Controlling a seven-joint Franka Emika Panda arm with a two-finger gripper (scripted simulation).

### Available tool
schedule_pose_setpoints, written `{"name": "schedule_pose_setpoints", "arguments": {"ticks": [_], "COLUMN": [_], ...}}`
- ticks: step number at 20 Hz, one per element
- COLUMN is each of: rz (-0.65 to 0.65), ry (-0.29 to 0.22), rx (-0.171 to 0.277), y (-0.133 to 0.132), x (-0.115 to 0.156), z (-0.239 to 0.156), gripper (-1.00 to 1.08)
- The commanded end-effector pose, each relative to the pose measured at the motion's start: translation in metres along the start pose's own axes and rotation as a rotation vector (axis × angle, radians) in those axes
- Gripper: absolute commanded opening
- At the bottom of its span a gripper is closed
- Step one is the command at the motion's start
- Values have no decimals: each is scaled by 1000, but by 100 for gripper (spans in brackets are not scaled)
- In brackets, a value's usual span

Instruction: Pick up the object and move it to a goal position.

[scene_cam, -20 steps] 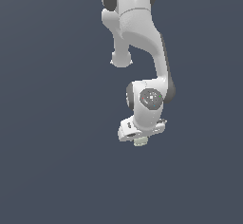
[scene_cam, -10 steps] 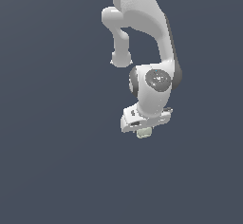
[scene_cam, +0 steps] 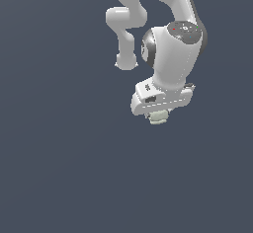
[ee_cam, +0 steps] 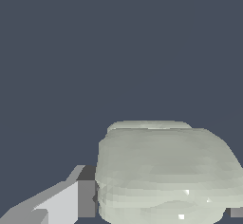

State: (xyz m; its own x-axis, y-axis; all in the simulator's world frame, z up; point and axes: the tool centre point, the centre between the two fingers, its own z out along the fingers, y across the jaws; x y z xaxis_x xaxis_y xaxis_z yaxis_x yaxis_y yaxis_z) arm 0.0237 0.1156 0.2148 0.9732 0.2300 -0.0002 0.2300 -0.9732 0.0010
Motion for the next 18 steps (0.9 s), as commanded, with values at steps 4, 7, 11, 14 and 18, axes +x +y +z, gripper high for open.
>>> {"name": "schedule_pose_setpoints", "arguments": {"ticks": [4,7,11,14,18], "rz": [0,0,0,0,0], "ry": [0,0,0,0,0], "rx": [0,0,0,0,0], "y": [-15,-23,-34,-42,-52], "x": [-15,-23,-33,-40,-47], "z": [-65,-100,-146,-180,-221], "gripper": [-100,-100,-100,-100,-100]}}
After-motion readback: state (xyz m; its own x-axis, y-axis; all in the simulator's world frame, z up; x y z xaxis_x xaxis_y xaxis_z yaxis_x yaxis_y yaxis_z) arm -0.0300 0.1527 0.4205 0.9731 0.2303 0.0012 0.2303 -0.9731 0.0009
